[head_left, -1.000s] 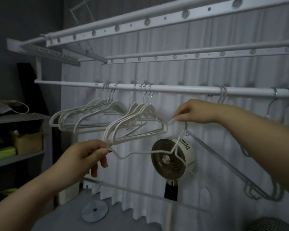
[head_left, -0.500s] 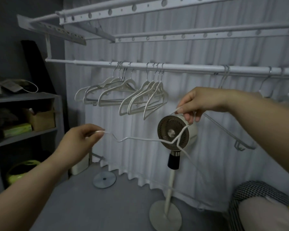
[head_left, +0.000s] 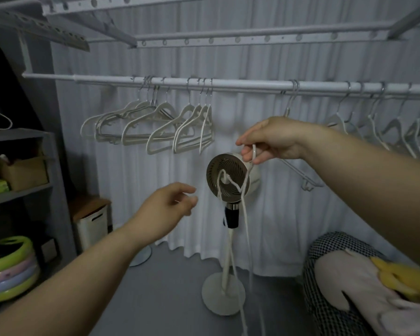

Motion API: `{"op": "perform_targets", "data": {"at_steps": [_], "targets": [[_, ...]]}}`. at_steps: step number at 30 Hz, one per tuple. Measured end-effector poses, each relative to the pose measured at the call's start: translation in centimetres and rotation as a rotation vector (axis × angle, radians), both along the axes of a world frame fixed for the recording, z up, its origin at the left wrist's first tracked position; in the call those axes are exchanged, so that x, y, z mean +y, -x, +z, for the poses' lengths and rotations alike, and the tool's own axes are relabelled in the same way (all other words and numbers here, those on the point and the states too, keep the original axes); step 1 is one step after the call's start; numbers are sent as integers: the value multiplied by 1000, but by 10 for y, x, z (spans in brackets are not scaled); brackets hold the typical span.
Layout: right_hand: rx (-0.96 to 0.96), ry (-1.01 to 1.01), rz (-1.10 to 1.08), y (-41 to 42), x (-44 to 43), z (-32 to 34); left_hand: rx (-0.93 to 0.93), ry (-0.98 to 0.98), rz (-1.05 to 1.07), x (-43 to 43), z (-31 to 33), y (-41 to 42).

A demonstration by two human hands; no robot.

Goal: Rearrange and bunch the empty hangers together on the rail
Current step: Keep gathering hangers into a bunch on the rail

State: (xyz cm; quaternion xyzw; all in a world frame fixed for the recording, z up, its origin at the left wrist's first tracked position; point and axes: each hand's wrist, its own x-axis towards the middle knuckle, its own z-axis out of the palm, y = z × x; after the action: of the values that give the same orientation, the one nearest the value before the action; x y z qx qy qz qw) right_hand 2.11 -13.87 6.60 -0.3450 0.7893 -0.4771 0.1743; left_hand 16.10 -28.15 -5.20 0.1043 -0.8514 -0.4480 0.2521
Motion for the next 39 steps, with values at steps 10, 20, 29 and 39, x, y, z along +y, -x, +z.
{"op": "perform_targets", "data": {"at_steps": [10,20,29,39], "targets": [[-28,300,-134,17,-20,2,-286,-22,-326,39,-13,42],[-37,345,-98,82,-35,17,-41,-200,-173,14,10,99],[829,103,-380,171,-10,55,76,-281,-112,8,63,174],[1276,-325,-405,238,21,72,153,-262,-80,19,107,250]]}}
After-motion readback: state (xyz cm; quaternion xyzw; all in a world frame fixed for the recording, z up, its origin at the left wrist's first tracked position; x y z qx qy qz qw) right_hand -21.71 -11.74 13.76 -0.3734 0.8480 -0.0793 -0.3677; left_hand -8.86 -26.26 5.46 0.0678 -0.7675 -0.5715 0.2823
